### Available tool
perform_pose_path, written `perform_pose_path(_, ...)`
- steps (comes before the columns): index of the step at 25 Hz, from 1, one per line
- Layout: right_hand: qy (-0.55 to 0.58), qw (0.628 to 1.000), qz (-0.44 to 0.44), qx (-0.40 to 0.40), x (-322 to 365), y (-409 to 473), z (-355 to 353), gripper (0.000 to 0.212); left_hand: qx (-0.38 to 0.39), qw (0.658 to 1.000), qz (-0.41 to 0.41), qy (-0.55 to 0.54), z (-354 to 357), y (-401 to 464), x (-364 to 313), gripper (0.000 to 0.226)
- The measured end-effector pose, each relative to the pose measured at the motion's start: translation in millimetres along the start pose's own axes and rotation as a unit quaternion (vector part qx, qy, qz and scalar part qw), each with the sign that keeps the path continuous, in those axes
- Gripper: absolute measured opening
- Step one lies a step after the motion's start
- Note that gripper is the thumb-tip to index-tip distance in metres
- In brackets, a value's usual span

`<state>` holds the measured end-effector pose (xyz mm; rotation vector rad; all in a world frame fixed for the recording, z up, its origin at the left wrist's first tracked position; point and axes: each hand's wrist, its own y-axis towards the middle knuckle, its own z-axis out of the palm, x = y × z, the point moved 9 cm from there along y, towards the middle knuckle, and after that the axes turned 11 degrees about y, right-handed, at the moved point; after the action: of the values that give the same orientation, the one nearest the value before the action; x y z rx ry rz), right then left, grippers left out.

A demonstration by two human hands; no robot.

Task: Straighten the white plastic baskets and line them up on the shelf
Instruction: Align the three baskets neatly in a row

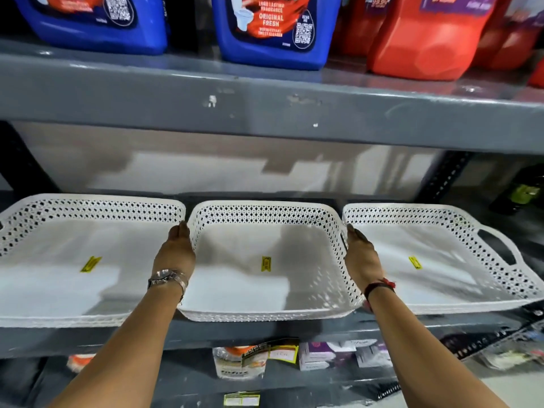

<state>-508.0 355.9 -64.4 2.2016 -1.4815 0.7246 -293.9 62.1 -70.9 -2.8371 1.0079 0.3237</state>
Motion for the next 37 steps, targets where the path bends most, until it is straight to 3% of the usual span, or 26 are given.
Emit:
perform_pose_path(24, 0.026, 0.999, -0.028, -0.020, 3.6, -25.8, -13.7, 0.051, -0.010, 0.999, 0.019, 0.039, -3.2, -16.3, 3.9, 0.060)
perform_pose_path(37, 0.012, 1.000, -0.025, -0.010, 3.8, -24.6, -11.0, 0.055, -0.008, 0.999, 0.011, 0.038, -2.0, -18.6, 4.7, 0.060)
